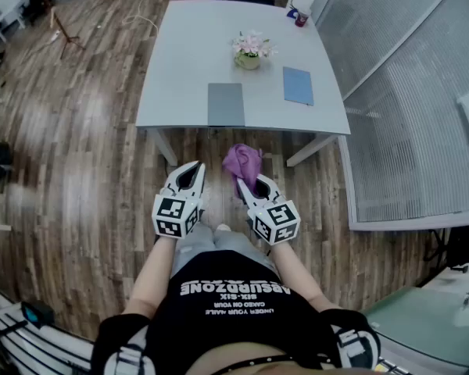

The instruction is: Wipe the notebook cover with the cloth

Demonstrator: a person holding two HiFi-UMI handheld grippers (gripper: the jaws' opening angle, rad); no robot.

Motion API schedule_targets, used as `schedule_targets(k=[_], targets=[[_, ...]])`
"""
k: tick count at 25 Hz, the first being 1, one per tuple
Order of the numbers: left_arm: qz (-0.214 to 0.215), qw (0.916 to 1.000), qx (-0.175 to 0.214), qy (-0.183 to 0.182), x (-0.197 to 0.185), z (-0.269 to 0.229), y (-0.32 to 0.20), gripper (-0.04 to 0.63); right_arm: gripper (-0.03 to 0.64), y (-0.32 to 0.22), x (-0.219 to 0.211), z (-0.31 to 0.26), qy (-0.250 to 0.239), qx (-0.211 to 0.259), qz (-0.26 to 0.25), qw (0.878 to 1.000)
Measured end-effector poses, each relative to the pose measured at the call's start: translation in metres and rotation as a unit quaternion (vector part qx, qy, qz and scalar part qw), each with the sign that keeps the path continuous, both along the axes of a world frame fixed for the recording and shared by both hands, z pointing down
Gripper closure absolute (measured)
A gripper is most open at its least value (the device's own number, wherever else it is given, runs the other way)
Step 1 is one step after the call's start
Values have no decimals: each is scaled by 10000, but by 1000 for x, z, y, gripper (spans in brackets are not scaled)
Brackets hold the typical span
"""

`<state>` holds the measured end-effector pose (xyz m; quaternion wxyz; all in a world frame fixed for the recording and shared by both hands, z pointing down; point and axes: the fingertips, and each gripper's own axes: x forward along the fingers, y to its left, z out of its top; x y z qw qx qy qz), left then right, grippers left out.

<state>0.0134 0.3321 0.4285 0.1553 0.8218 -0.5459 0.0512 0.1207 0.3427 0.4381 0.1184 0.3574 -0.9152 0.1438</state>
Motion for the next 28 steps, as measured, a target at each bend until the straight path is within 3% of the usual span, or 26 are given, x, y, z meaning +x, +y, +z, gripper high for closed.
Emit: schedule_targets(k=[8,15,28], targets=[[-13,10000,-54,4,6,7,-1,581,543,-5,7,3,17,78,46,10000],[-99,9997,-222,19,-15,23,-33,581,543,-37,1,13,-56,-51,164,9998],[251,9970,-729,13,-71,58,-188,581,543,-184,-17,55,199,-659,722,9950]])
